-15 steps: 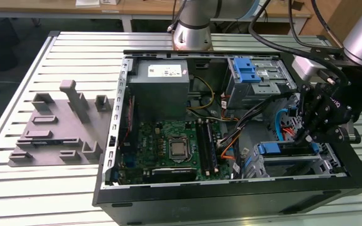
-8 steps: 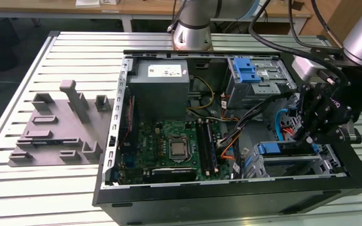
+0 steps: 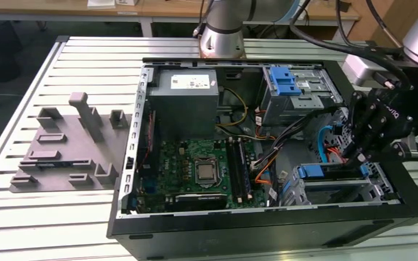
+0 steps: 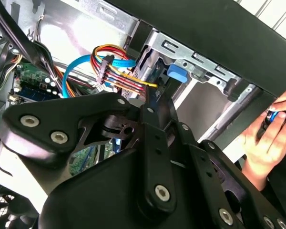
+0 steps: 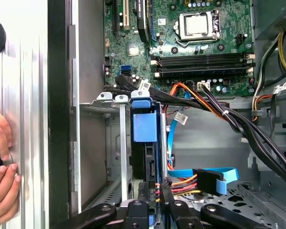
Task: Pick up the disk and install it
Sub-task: 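Insert the first disk wire, then insert the second disk wire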
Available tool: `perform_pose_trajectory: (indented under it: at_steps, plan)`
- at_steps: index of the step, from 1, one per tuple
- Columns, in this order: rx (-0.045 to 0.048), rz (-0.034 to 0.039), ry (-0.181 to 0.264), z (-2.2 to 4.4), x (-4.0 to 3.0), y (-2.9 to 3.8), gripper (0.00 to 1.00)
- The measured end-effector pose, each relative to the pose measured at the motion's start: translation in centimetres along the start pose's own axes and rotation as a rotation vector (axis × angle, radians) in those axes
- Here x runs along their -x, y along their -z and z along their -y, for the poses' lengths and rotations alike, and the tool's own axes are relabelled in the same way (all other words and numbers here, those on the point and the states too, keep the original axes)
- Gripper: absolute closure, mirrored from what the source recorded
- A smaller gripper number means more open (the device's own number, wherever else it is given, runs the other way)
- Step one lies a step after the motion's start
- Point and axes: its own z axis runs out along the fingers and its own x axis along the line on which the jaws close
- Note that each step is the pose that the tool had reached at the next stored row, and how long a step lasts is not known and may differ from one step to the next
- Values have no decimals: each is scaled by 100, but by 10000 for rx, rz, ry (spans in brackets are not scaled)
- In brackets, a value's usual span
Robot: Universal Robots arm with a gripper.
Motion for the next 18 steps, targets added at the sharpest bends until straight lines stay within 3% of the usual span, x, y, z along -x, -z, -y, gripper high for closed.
perform_pose_trajectory:
  at_steps: [4, 6, 18]
  plan:
    - [1, 4, 0, -1, -1, 15, 77]
    - [1, 1, 0, -1, -2, 16, 89]
    - [0, 0, 1, -1, -2, 22, 89]
